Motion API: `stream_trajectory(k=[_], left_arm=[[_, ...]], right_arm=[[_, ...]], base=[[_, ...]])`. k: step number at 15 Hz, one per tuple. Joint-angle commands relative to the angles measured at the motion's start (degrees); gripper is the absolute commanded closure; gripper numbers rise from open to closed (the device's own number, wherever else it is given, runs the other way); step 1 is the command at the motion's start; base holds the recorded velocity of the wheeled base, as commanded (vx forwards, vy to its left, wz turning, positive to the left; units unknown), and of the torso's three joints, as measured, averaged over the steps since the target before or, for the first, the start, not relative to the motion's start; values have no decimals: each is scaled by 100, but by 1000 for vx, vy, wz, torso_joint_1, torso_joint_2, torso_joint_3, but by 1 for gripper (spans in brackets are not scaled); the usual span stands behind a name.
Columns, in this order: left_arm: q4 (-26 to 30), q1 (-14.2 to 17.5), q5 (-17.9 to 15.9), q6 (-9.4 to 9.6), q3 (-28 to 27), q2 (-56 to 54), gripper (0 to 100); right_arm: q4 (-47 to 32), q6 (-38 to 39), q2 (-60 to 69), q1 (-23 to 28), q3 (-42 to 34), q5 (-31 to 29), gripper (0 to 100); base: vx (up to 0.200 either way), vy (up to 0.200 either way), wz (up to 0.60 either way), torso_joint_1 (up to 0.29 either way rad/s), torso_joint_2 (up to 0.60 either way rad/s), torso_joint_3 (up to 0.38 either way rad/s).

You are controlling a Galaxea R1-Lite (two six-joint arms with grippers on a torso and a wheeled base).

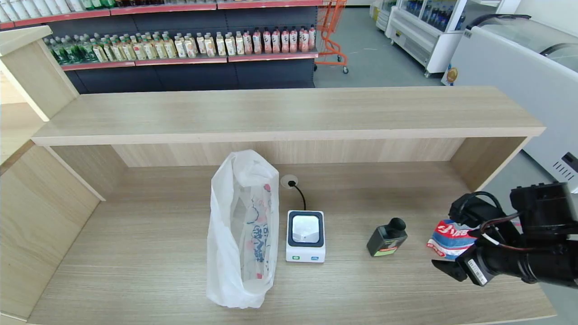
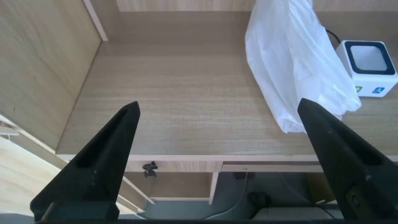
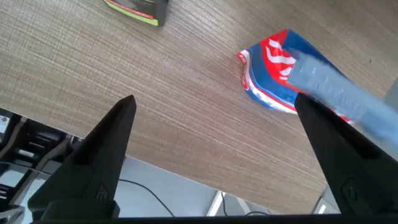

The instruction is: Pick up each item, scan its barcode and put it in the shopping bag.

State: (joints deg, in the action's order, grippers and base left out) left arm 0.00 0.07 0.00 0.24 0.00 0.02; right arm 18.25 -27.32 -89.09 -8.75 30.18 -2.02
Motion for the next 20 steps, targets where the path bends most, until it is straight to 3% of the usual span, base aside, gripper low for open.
stream_trajectory(k=[1, 8, 20], left_arm=[[0, 1, 0, 2, 0, -2, 0], [0, 1, 0, 2, 0, -2, 0], [0, 1, 0, 2, 0, -2, 0]], right_arm=[[293, -98, -645, -179, 49, 0, 0], [979, -107, -1383, -935, 568, 9, 0], [1365, -107, -2060, -1120, 998, 9, 0]], base=[[0, 0, 0, 0, 0, 0], [0, 0, 0, 0, 0, 0], [0, 0, 0, 0, 0, 0]])
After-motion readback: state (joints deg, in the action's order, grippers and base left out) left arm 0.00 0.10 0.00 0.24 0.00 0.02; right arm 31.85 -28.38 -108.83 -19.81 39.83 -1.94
